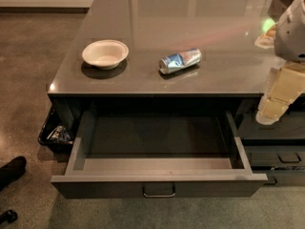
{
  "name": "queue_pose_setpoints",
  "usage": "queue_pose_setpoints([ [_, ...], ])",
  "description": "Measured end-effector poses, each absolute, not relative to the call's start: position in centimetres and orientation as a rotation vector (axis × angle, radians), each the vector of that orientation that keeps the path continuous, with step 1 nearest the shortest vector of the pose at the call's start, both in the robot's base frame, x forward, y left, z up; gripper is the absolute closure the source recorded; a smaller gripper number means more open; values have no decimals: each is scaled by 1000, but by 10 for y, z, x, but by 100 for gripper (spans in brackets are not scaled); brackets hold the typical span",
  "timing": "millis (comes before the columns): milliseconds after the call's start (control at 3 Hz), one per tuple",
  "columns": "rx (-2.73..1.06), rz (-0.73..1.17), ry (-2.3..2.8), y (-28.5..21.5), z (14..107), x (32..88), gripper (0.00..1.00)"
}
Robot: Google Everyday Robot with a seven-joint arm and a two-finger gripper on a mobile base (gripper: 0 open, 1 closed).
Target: Close top drawer
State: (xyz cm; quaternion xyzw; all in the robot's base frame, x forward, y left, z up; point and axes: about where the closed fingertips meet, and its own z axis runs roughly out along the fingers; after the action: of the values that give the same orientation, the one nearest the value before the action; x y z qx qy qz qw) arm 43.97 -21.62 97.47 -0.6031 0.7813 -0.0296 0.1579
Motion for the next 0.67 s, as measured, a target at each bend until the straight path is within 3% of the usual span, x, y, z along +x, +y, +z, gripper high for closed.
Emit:
queue_pose_setpoints([
  [667,-1741,86,2261,-216,954,448,0],
])
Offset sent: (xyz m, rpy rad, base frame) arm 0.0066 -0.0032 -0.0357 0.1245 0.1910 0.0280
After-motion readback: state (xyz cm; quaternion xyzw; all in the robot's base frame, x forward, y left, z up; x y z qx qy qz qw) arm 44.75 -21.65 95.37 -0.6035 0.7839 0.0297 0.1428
